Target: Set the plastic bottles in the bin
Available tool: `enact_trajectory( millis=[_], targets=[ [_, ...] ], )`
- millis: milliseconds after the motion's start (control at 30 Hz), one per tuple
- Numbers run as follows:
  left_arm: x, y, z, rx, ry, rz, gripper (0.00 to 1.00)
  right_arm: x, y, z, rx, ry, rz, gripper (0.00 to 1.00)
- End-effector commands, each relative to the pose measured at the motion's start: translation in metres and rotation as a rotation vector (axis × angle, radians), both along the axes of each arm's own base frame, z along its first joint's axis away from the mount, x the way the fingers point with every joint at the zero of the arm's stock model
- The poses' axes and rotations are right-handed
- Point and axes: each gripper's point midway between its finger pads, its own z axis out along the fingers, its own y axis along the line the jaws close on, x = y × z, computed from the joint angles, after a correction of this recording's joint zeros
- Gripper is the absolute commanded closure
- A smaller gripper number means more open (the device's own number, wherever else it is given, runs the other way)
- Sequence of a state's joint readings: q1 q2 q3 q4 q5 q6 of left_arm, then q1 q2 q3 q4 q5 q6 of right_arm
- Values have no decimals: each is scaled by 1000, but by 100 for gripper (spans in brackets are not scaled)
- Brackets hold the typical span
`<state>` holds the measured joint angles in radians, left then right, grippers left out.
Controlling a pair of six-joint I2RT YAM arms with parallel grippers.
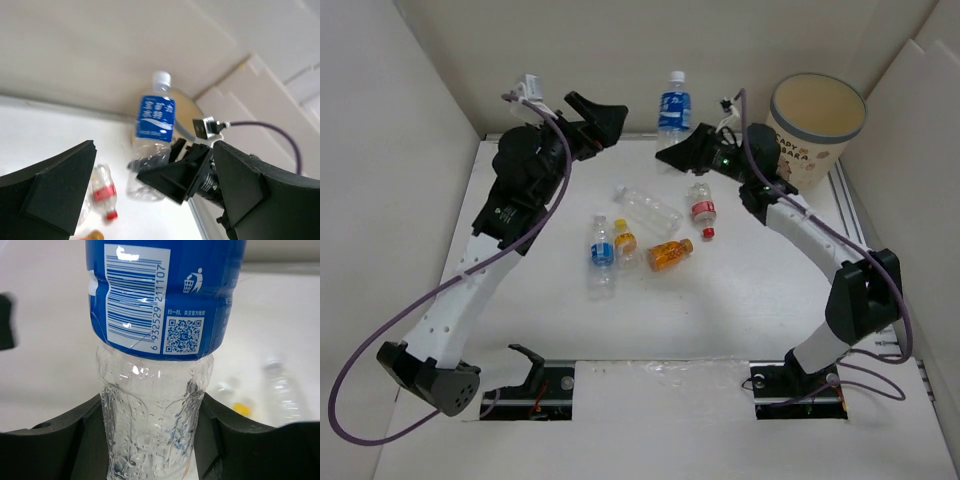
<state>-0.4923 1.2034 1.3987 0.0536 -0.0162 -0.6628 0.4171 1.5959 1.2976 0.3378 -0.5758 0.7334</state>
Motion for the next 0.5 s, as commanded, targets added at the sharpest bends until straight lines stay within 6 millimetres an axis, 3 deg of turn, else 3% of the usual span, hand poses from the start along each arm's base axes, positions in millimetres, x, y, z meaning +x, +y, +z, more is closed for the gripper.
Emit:
enact_trajectory(
  millis=[0, 100, 133, 167, 200, 267, 300, 467],
  targets=[
    [2, 34, 20, 34, 3, 175, 0, 42, -66, 63, 1, -118, -231, 100],
    [12, 36, -18, 94, 81, 192, 0, 80, -128, 81, -21, -121, -415, 100],
    [7, 36, -22, 97, 84, 183, 0, 93, -143, 76, -30, -98, -464, 100],
    [8, 33, -43, 117, 113, 166, 0, 105, -160, 75, -46, -96, -532, 100],
    [7, 33, -50, 121, 120, 165, 0, 115, -185, 82, -60, -103, -591, 100],
    [2, 30, -64, 122, 140, 140, 0, 133, -210, 69, -91, -74, -654, 100],
    [-1, 30, -75, 133, 156, 130, 0, 140, -232, 64, -109, -58, -711, 100],
    [-11, 31, -105, 162, 204, 105, 0, 163, -288, 45, -148, -27, -860, 100]
  ],
)
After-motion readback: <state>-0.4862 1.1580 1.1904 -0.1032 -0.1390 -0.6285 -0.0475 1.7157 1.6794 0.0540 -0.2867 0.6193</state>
